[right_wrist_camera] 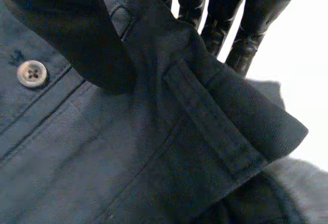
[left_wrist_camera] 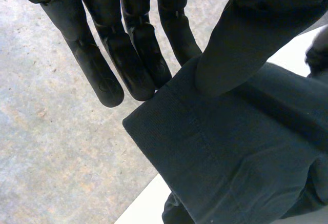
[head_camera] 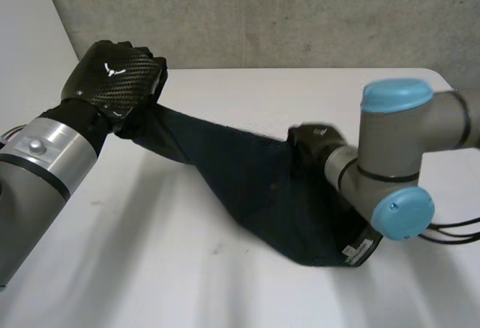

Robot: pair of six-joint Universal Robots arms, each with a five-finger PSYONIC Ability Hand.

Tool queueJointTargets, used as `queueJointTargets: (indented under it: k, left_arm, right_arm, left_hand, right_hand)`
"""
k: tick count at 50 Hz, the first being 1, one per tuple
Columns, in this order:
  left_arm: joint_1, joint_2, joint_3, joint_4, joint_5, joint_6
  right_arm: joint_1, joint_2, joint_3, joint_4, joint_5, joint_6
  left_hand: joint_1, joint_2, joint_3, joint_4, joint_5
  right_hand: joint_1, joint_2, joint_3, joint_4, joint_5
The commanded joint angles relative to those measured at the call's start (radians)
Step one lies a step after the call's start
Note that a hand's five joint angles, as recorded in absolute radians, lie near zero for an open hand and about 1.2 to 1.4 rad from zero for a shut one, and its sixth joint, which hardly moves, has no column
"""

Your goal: Fold the shorts.

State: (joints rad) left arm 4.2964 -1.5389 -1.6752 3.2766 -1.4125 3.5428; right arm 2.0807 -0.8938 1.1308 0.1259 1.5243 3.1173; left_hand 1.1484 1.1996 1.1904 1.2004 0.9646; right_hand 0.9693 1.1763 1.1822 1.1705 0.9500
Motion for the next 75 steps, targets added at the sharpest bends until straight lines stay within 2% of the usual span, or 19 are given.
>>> queueJointTargets:
  k: [1, 3, 8, 12, 18, 27, 33, 37, 40, 49, 50, 53, 57, 58, 65, 67, 70, 75]
  left_arm:
    - [0.026, 0.000, 0.000, -0.008, -0.003, 0.004]
    - [0.048, 0.017, 0.003, -0.018, 0.000, 0.004]
    - [0.097, 0.104, 0.011, -0.066, 0.003, 0.002]
    - [0.132, 0.193, 0.074, -0.095, 0.001, -0.007]
    - [0.131, 0.296, 0.190, -0.114, -0.003, -0.050]
    - [0.140, 0.350, 0.334, -0.163, -0.011, -0.169]
    - [0.141, 0.330, 0.348, -0.164, -0.011, -0.176]
    - [0.140, 0.275, 0.328, -0.163, -0.011, -0.174]
    - [0.143, 0.175, 0.319, -0.163, -0.003, -0.173]
    - [0.141, -0.222, 0.400, -0.157, -0.013, -0.162]
    - [0.140, -0.306, 0.451, -0.161, -0.016, -0.160]
    - [0.129, -0.406, 0.521, -0.163, -0.031, -0.160]
    - [0.115, -0.518, 0.623, -0.153, -0.075, -0.160]
    - [0.117, -0.556, 0.673, -0.141, -0.092, -0.162]
    - [0.089, -0.636, 0.969, -0.014, -0.197, -0.162]
    - [0.079, -0.630, 1.045, 0.035, -0.229, -0.166]
    - [0.057, -0.592, 1.074, 0.130, -0.253, -0.173]
    - [0.028, -0.475, 0.993, 0.222, -0.257, -0.174]
  right_arm:
    - [-0.011, -0.250, 0.072, 0.015, 0.074, -0.296]
    - [-0.011, -0.315, 0.102, 0.046, 0.085, -0.482]
    - [-0.004, -0.441, 0.096, 0.132, 0.097, -0.693]
    - [-0.001, -0.572, 0.026, 0.149, 0.108, -0.700]
    - [-0.001, -0.695, -0.089, 0.149, 0.100, -0.691]
    - [0.002, -0.726, -0.144, 0.152, 0.096, -0.655]
    - [0.002, -0.725, -0.128, 0.152, 0.097, -0.642]
    - [0.004, -0.708, -0.098, 0.158, 0.094, -0.634]
    - [0.004, -0.643, -0.065, 0.156, 0.089, -0.620]
    - [0.002, -0.329, -0.075, 0.111, 0.088, -0.583]
    - [0.002, -0.271, -0.094, 0.077, 0.089, -0.574]
    - [0.004, -0.200, -0.112, 0.012, 0.089, -0.565]
    - [0.001, -0.120, -0.121, -0.144, 0.089, -0.560]
    - [0.001, -0.102, -0.126, -0.234, 0.089, -0.559]
    - [0.001, -0.077, -0.235, -0.703, 0.131, -0.582]
    - [0.001, -0.082, -0.268, -0.780, 0.142, -0.585]
    - [0.001, -0.109, -0.321, -0.831, 0.149, -0.583]
    - [0.004, -0.132, -0.330, -0.776, 0.146, -0.582]
  left_hand:
    - [0.248, 0.197, 0.206, 0.196, 0.257]
    - [0.248, 0.197, 0.206, 0.196, 0.257]
    - [0.248, 0.197, 0.206, 0.196, 0.257]
    - [0.248, 0.197, 0.206, 0.196, 0.257]
    - [0.248, 0.197, 0.206, 0.196, 0.257]
    - [0.248, 0.197, 0.206, 0.196, 0.257]
    - [0.248, 0.197, 0.206, 0.196, 0.257]
    - [0.248, 0.197, 0.206, 0.196, 0.257]
    - [0.248, 0.197, 0.206, 0.196, 0.257]
    - [0.248, 0.197, 0.206, 0.196, 0.257]
    - [0.248, 0.197, 0.206, 0.196, 0.257]
    - [0.248, 0.197, 0.206, 0.196, 0.257]
    - [0.248, 0.197, 0.206, 0.196, 0.257]
    - [0.248, 0.197, 0.206, 0.196, 0.257]
    - [0.248, 0.197, 0.206, 0.196, 0.257]
    - [0.248, 0.197, 0.206, 0.196, 0.257]
    - [0.248, 0.197, 0.206, 0.196, 0.257]
    - [0.248, 0.197, 0.206, 0.196, 0.257]
  right_hand:
    - [0.427, 0.220, 0.214, 0.226, 0.272]
    - [0.427, 0.220, 0.214, 0.226, 0.272]
    - [0.427, 0.220, 0.214, 0.226, 0.272]
    - [0.427, 0.220, 0.214, 0.226, 0.272]
    - [0.427, 0.220, 0.214, 0.226, 0.272]
    - [0.427, 0.220, 0.214, 0.226, 0.272]
    - [0.427, 0.220, 0.214, 0.226, 0.272]
    - [0.427, 0.220, 0.214, 0.226, 0.272]
    - [0.427, 0.220, 0.214, 0.226, 0.272]
    - [0.427, 0.220, 0.214, 0.226, 0.272]
    - [0.427, 0.220, 0.214, 0.226, 0.272]
    - [0.427, 0.220, 0.214, 0.226, 0.272]
    - [0.427, 0.220, 0.214, 0.226, 0.272]
    - [0.427, 0.220, 0.214, 0.226, 0.272]
    - [0.427, 0.220, 0.214, 0.226, 0.272]
    - [0.427, 0.220, 0.214, 0.226, 0.272]
    - [0.427, 0.220, 0.214, 0.226, 0.272]
    - [0.427, 0.220, 0.214, 0.226, 0.272]
